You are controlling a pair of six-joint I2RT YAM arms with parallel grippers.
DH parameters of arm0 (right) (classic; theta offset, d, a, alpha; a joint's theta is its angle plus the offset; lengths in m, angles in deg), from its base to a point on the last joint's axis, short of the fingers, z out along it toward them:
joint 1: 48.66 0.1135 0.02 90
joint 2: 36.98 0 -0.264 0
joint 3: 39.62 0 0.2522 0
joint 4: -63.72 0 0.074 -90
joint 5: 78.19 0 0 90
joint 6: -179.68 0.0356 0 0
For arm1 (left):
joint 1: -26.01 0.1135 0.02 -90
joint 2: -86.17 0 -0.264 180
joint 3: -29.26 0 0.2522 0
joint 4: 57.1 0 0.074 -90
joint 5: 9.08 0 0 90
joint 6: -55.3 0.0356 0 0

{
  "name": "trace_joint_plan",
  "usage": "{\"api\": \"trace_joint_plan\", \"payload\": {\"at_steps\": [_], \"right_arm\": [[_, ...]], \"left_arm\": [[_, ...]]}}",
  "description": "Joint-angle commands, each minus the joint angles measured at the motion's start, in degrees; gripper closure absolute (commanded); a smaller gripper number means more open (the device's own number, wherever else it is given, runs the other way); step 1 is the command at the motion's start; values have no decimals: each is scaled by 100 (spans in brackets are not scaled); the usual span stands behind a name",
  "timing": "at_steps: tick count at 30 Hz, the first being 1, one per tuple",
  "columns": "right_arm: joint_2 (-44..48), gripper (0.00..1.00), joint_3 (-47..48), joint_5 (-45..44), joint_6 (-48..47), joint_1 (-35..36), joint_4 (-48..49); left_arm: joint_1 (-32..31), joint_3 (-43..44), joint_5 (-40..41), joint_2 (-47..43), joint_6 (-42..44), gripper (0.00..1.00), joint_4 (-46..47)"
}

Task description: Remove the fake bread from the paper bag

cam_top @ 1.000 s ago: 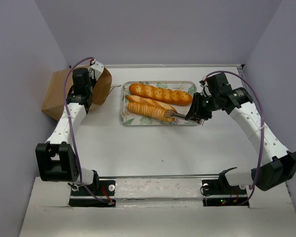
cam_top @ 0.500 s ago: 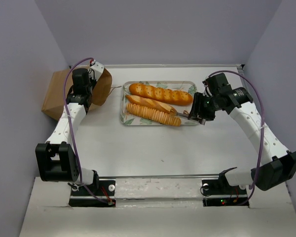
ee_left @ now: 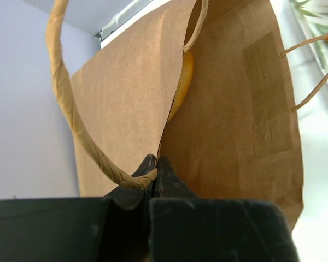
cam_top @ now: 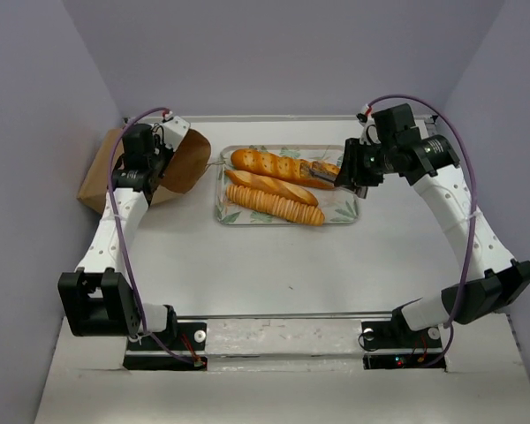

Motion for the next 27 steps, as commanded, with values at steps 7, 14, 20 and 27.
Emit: {"api": "trace_joint_plan", "payload": {"at_steps": [7,14,20,27], "right_arm": [[-551,60,683,1114,-431,867,2019],[-999,63,296,1422,-176,1913,3839],[-1413,62,85,1502,-570,2371,4130],[-1896,62,14,1493,-440,2424,4666]], "left_arm": [[22,-836,-1036,-1510,965,100,-368],[5,-1576,-1116,-2319,879,100,-358],[-13,-1594,-1072,-2425,544,100,-385],[-22,-1664,-1037,-2557,351,100,-473]]}}
